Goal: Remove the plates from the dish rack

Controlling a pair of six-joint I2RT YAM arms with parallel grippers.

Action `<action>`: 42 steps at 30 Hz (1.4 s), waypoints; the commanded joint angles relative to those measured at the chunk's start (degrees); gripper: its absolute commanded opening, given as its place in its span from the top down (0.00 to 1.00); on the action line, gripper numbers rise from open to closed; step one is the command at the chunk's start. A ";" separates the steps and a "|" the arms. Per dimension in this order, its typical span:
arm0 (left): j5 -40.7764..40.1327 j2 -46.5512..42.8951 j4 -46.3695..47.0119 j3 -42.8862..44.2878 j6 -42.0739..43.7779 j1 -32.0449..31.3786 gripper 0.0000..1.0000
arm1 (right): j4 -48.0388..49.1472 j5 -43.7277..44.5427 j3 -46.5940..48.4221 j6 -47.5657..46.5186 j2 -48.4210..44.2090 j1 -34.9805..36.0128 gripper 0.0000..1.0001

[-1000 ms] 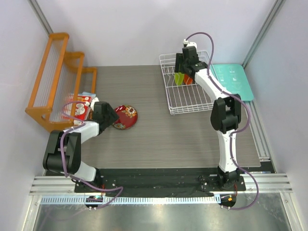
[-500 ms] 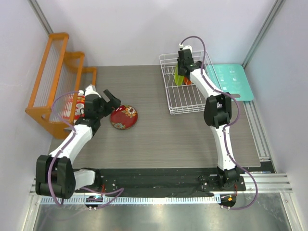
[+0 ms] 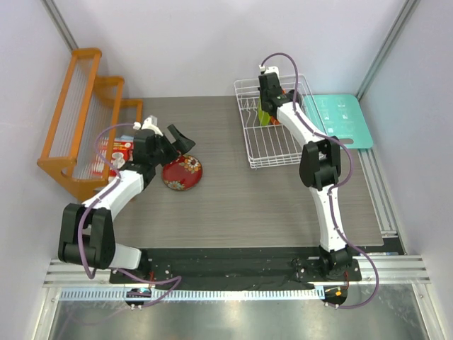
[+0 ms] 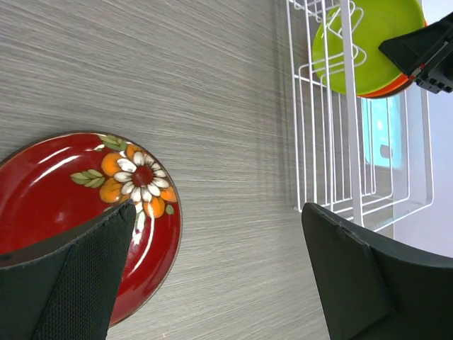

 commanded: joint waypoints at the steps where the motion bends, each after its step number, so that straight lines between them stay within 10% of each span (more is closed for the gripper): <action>1: 2.97 1.85 3.25 3.70 -0.17 -0.50 0.00 | 3.67 7.71 -0.82 -4.37 -7.58 1.85 0.99; 16: 16.84 18.11 19.21 15.74 -8.06 -3.05 0.01 | 6.84 10.62 -11.89 -2.97 -23.31 3.96 0.99; 27: 26.09 34.72 34.44 31.74 -23.63 -7.88 0.00 | 6.92 -9.74 -29.89 9.33 -39.66 3.87 0.99; 42: 25.92 42.38 53.52 32.01 -34.54 -10.79 0.07 | 25.55 -29.73 -51.17 28.22 -51.09 2.47 0.99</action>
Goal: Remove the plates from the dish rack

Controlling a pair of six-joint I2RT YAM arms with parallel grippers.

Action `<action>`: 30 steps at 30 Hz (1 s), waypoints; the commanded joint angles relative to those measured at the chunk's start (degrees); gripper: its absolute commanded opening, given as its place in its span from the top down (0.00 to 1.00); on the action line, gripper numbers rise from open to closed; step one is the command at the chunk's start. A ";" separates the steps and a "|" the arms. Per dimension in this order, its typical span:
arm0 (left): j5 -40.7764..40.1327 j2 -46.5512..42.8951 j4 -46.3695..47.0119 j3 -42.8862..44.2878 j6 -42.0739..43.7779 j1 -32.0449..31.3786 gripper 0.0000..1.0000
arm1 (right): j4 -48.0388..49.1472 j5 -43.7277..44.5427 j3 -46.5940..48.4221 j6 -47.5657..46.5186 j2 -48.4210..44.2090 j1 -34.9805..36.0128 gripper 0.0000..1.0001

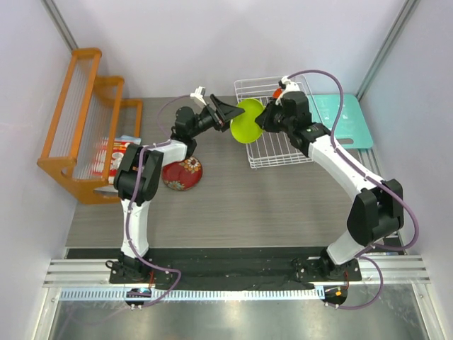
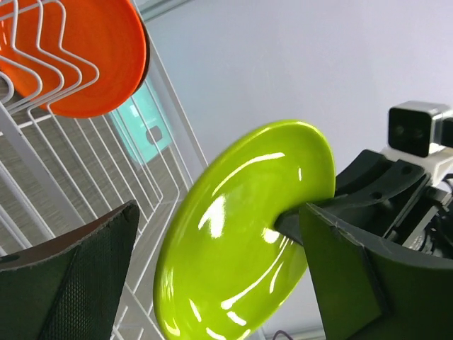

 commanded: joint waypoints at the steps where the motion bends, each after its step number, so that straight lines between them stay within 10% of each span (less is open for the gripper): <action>1: 0.80 -0.33 9.11 -1.12 -3.13 0.23 0.07 | 11.91 -5.73 -2.90 7.62 -5.00 -0.97 0.99; 23: 0.36 -3.23 11.93 -4.48 -2.07 0.32 0.23 | 34.95 -21.02 -16.00 27.14 -2.19 -8.88 0.99; 30: 0.62 -3.58 11.41 -4.47 -1.55 0.23 0.71 | 35.83 -23.48 -16.88 27.67 -1.05 -8.88 0.99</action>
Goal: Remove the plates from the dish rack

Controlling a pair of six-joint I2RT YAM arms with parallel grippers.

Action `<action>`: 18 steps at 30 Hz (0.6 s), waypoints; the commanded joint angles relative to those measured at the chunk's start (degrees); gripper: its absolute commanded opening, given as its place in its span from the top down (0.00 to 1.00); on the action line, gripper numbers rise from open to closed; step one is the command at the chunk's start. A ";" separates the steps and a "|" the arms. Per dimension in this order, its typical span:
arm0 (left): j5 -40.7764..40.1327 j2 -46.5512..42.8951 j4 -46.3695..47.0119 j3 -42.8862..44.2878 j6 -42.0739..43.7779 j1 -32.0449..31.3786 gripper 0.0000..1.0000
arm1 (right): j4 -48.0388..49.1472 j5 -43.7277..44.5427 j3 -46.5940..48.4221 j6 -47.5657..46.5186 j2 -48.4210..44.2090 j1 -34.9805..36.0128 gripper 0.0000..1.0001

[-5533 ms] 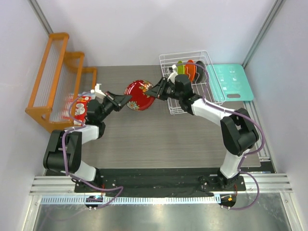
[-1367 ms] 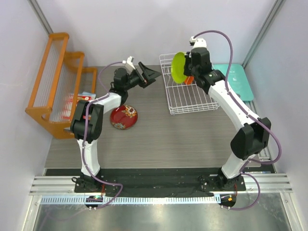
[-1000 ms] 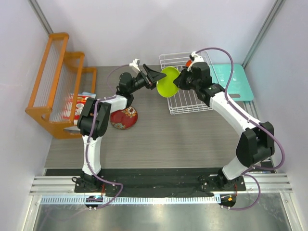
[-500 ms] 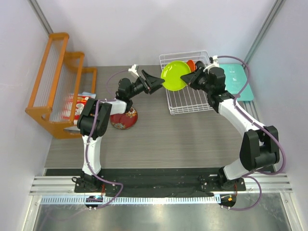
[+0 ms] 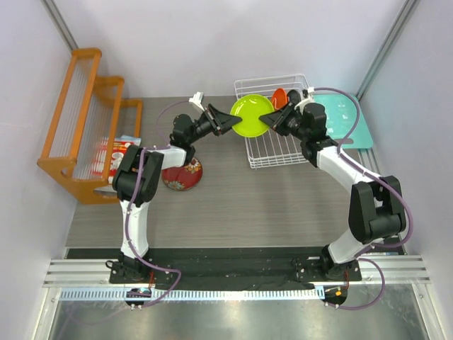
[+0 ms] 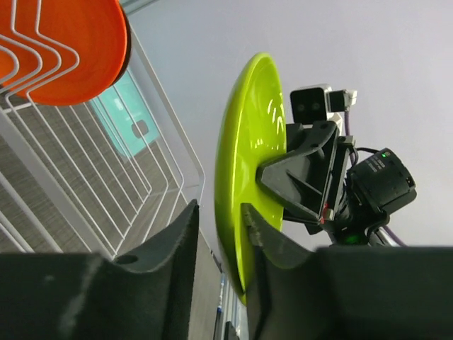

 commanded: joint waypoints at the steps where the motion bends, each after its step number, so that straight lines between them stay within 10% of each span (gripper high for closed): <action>1: 0.29 -3.15 1.38 1.65 1.51 0.08 0.78 | 5.69 -5.56 0.64 2.16 -0.13 0.21 0.99; 3: 0.21 -3.41 -0.20 1.56 2.91 -0.27 0.96 | 5.86 -6.10 0.65 2.24 0.84 0.21 0.99; 9: -0.41 -4.63 -3.54 1.03 5.72 -0.89 1.00 | 5.95 -8.38 1.17 1.99 2.07 0.30 0.98; 16: -10.94 -16.58 -29.26 -4.15 22.59 -0.89 1.00 | -9.32 -0.84 7.67 -9.77 -0.03 0.13 0.35; 18: -16.54 -20.09 -36.72 -6.35 27.69 -0.89 1.00 | -14.51 3.45 10.30 -12.51 -0.65 -0.14 0.32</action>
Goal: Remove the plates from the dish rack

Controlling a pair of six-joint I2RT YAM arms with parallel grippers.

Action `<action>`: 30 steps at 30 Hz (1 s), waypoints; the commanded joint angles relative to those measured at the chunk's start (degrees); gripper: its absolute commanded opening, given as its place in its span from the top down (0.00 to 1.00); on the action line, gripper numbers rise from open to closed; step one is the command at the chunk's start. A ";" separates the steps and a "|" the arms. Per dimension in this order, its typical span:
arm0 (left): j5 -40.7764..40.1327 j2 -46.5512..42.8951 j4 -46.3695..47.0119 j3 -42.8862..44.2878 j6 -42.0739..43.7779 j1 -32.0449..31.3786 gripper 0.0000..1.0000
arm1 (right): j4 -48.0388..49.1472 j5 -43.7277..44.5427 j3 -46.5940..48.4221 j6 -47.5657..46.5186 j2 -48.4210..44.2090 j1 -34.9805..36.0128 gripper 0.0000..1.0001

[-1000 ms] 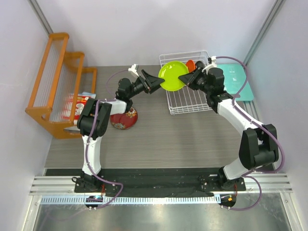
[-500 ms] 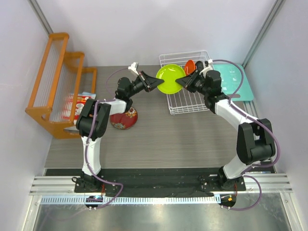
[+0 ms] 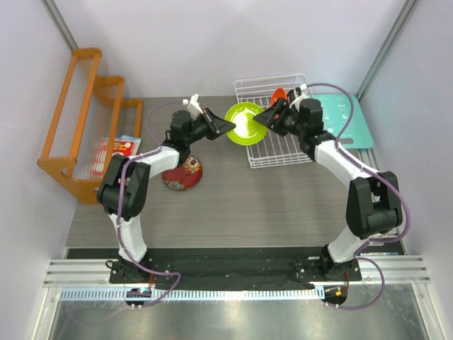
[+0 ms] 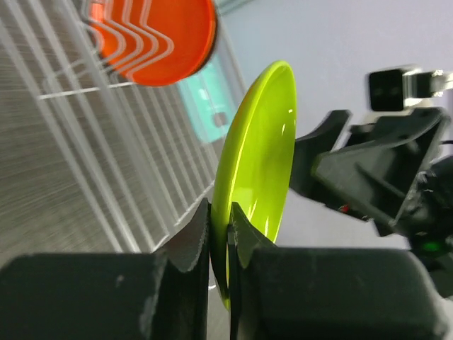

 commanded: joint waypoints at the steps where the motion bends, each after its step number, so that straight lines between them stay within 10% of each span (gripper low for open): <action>1: -11.98 -12.88 -17.77 -2.87 14.43 -0.04 1.00 | -9.76 7.32 7.60 -8.47 -3.93 -0.20 0.32; 13: -36.06 -30.22 -38.18 -16.32 23.85 4.35 1.00 | -23.48 22.89 20.35 -20.34 0.02 -0.82 0.31; 30: -38.45 -32.52 -39.59 -26.17 21.57 11.30 0.99 | -24.80 22.80 23.07 -21.22 5.99 -0.82 0.31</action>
